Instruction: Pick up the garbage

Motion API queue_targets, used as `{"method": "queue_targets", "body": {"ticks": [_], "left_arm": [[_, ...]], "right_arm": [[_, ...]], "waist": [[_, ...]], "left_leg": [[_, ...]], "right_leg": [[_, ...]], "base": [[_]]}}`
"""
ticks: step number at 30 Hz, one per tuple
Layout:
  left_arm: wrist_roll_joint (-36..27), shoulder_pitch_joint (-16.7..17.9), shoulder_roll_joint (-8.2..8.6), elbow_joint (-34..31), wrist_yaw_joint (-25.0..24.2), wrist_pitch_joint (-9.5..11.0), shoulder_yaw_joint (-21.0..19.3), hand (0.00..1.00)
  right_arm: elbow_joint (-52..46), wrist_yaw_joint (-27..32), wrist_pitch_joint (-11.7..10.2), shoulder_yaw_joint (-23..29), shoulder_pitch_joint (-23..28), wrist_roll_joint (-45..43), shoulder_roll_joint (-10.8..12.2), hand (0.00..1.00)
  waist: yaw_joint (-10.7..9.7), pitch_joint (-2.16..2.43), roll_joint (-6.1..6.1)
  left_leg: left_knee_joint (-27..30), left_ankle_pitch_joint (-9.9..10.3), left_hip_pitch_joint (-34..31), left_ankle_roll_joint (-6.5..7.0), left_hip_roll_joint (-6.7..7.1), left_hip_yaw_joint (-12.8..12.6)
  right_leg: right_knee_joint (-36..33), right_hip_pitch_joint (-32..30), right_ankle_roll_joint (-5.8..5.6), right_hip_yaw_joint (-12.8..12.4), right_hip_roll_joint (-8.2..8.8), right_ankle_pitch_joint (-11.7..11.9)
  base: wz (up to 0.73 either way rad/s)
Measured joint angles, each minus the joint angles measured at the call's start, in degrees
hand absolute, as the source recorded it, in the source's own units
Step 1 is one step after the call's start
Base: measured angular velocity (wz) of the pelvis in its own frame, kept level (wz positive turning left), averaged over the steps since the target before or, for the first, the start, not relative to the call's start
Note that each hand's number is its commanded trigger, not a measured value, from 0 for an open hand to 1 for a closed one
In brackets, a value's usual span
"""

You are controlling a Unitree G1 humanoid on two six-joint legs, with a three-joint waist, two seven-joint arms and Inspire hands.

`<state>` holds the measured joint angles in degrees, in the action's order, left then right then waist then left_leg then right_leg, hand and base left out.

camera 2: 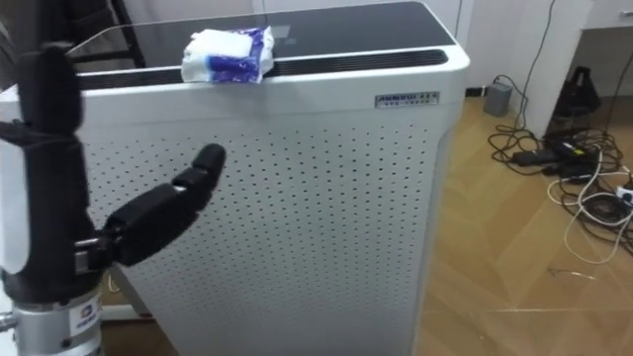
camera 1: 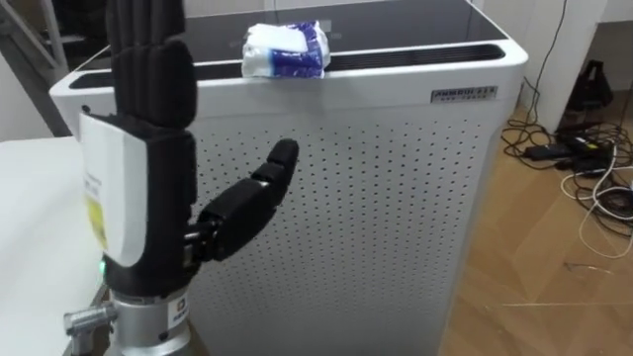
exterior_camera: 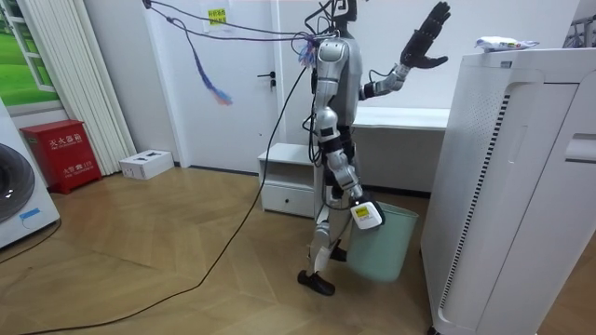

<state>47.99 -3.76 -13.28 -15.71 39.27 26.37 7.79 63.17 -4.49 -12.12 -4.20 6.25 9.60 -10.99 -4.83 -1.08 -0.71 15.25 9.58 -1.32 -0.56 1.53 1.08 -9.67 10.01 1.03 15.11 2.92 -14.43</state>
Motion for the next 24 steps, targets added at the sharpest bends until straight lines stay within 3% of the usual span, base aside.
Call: {"method": "queue_targets", "body": {"ticks": [5, 12, 18, 24], "left_arm": [[1.34, -0.52, -1.99, 1.81, -2.58, -0.49, 1.29, 0.0], [1.32, -0.54, -2.21, 6.32, -7.88, -2.9, 1.37, 0.0], [1.27, -0.58, -3.23, 10.69, -9.66, -5.13, 1.29, 0.0], [1.18, -1.39, -3.35, 12.08, -9.74, -5.35, -0.02, 0.0]], "right_arm": [[1.42, -0.12, 0.5, 0.04, -1.07, -0.44, -0.11, 1.0], [1.12, -0.67, 1.47, 1.12, -1.23, -2.36, -0.11, 1.0], [-1.1, -0.47, 2.22, 1.11, -1.17, -2.51, -0.17, 1.0], [-1.1, -0.62, 2.22, 1.15, -1.17, -2.69, -0.22, 1.0]], "waist": [[-0.65, -0.05, 0.07], [-0.81, -0.02, -0.04], [-0.76, 0.52, -0.98], [-0.68, 0.67, -1.24]], "left_leg": [[-0.19, 0.01, 0.28, 0.01, -0.06, -0.88], [-0.91, 0.01, 0.65, 0.02, -0.28, -1.81], [-0.55, 0.07, -0.14, 0.1, -0.68, -2.59], [-0.54, 0.07, 0.03, 0.1, -0.7, -2.6]], "right_leg": [[-0.01, 0.17, 0.0, -0.96, 0.09, 0.02], [-0.03, -0.09, 0.0, -1.6, 0.02, 0.02], [-0.2, -0.96, 0.1, -2.2, -0.13, 0.22], [-0.18, -0.86, 0.09, -2.34, -0.21, 0.26]], "base": [[-0.06], [-0.04], [-0.04], [-0.01]]}}
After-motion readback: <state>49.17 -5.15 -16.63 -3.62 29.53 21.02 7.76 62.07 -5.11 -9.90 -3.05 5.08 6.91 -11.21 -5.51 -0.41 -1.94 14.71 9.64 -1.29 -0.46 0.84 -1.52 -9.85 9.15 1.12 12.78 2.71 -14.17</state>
